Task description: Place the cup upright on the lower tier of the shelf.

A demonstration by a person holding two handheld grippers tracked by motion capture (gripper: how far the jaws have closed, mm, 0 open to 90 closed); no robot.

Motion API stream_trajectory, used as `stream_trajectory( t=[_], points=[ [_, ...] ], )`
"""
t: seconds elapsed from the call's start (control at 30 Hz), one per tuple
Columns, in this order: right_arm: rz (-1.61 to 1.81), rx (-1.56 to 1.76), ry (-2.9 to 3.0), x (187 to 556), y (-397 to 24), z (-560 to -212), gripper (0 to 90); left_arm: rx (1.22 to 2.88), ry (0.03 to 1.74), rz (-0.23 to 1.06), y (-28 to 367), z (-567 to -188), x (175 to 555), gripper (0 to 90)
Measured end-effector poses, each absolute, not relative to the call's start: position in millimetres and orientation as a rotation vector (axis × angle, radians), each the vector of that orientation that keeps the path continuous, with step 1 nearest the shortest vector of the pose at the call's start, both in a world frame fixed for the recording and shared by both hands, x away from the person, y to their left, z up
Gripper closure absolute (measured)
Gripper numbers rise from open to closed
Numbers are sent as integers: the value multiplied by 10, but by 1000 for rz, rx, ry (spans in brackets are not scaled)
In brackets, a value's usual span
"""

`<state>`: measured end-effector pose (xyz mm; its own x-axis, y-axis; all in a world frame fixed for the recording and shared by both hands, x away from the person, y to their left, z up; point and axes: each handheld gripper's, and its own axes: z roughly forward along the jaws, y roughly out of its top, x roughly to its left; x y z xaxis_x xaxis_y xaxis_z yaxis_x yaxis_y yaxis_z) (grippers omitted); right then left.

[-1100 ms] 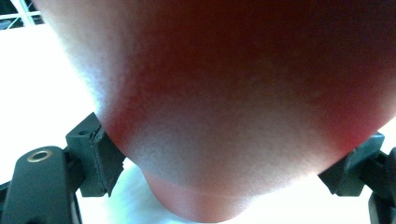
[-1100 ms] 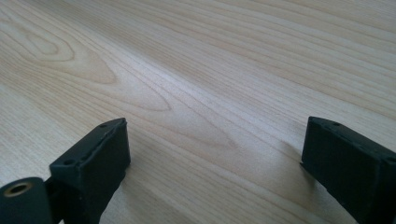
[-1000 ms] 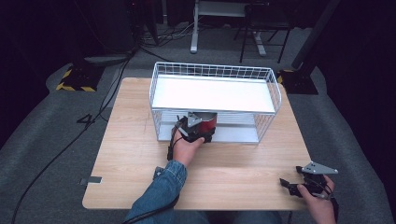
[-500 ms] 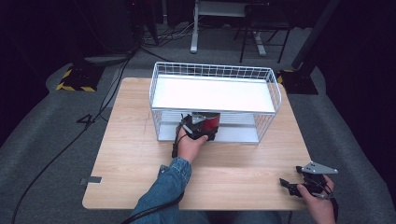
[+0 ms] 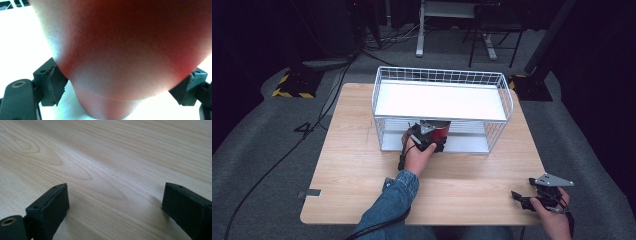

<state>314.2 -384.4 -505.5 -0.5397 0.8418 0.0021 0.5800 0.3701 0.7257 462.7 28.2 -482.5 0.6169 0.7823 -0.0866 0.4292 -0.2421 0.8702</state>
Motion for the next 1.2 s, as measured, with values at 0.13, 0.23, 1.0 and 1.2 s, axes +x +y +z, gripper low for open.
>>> stream_trajectory(
  t=[0.13, 0.23, 1.0, 1.2],
  points=[
    [976, 1241, 2266, 3142, -3844, -5055, 73, 1857, 961, 463, 323, -4811, 4583, 149],
    [976, 1241, 2267, 3142, -3845, -5055, 73, 1860, 958, 453, 363, -4812, 4548, 152],
    [962, 1243, 2271, 3159, -3824, -5057, 42, 1857, 920, 476, 719, -4564, 4107, 154],
    [962, 1240, 2278, 3161, -3823, -5057, 33, 1859, 914, 489, 821, -4427, 3946, 154]
  ],
)
